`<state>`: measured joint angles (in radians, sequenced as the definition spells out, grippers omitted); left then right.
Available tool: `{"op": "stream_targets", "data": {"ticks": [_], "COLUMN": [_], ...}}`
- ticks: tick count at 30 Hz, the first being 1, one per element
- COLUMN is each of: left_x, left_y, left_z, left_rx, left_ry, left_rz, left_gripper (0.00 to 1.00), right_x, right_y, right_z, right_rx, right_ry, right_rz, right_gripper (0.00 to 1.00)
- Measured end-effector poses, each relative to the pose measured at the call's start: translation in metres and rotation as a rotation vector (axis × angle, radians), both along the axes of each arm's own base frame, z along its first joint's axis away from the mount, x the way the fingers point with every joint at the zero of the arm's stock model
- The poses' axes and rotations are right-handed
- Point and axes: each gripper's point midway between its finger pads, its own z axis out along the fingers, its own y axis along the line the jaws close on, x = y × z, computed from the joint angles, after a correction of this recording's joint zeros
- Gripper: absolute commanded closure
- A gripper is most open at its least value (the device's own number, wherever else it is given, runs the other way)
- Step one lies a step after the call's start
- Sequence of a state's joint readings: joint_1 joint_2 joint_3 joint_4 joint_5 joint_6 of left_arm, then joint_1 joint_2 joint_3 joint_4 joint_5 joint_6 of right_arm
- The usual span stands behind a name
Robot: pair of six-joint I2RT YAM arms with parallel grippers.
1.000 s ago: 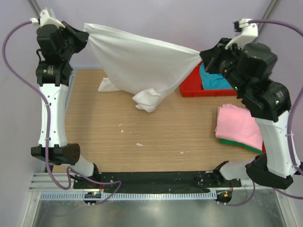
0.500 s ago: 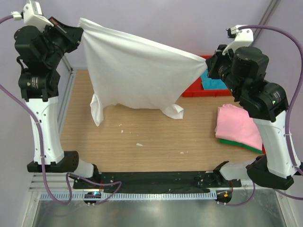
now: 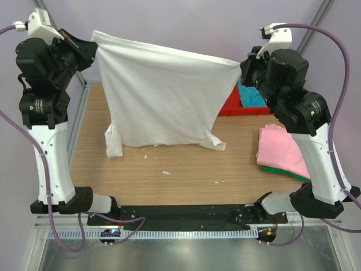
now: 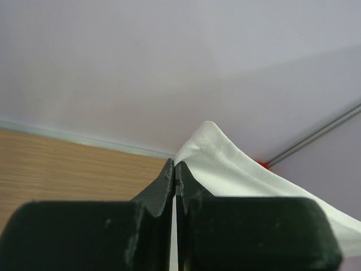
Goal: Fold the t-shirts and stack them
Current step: Flatten the tshirt out
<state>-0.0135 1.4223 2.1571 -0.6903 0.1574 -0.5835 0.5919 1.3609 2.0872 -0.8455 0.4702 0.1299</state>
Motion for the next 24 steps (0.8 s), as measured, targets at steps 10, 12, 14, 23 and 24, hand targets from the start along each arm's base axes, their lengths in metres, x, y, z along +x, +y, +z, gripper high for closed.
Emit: {"op": "stream_targets", "data": {"ticks": [10,12,14,23,24], "left_x": [-0.053,-0.058,-0.057,0.006,0.013], "left_y": [0.042,0.047,0.047,0.02,0.015], "left_z": [0.022,0.02,0.016,-0.031,-0.038], "left_rx": [0.034,0.04,0.043,0.047,0.042], "left_ry": [0.021,0.031,0.046,0.192,0.209], "left_rz": [0.229,0.253,0.256,0.104,0.074], "left_gripper": [1.0,1.0,1.0,1.0,0.99], "right_x": [0.005,-0.001,-0.004,0.006,0.008], "right_y": [0.086,0.094,0.095,0.043,0.038], "right_z": [-0.051,-0.053,-0.052,-0.06,-0.061], "right_rx": [0.041,0.054,0.058,-0.027,-0.04], "right_ry": [0.175,0.192,0.195,0.197,0.195], "right_rz": [0.375,0.424,0.435,0.166,0.143], "right_gripper": [0.99,0.99,0.99,0.99,0.99]}}
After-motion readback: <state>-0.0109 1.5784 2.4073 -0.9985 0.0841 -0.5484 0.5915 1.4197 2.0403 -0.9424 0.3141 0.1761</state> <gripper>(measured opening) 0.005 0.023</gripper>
